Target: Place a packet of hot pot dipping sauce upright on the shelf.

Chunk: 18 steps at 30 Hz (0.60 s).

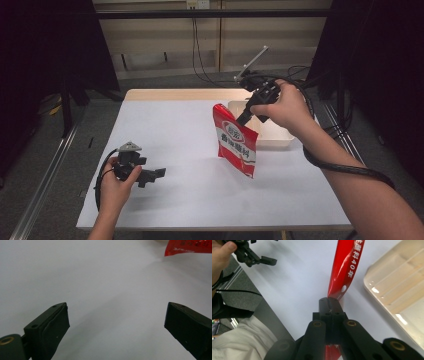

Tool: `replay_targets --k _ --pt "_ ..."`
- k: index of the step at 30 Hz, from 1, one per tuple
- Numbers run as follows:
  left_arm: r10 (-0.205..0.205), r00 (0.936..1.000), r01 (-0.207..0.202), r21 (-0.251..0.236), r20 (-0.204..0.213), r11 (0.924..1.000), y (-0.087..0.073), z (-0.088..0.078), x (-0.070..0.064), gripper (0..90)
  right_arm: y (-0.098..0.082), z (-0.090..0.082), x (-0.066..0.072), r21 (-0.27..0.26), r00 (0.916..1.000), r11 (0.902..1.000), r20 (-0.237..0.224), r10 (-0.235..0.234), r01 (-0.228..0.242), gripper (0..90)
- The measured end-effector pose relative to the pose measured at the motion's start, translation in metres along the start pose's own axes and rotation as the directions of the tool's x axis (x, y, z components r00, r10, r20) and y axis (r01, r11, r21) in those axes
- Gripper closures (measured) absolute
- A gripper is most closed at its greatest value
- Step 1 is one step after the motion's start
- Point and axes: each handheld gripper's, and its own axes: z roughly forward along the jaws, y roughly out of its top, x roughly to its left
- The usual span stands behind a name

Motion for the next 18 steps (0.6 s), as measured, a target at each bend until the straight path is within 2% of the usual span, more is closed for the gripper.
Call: replay_targets --k 7,8,18 --pt "0.017 0.9999 -0.017 0.008 0.002 0.9998 0.001 -0.001 -0.002 5.3 -0.011 -0.014 -0.01 -0.006 0.9994 0.9994 -0.005 0.033 -0.033 90.0" --pt "0.009 0.9999 -0.009 -0.003 -0.007 1.0 0.001 0.0 -0.003 5.3 -0.012 -0.016 -0.011 -0.005 0.9993 0.9993 -0.009 0.036 -0.036 90.0" --pt "0.015 0.9999 -0.015 0.003 0.007 0.9999 0.002 -0.001 -0.004 5.3 -0.022 -0.034 -0.023 -0.007 0.9972 0.9979 0.038 0.065 -0.065 90.0"
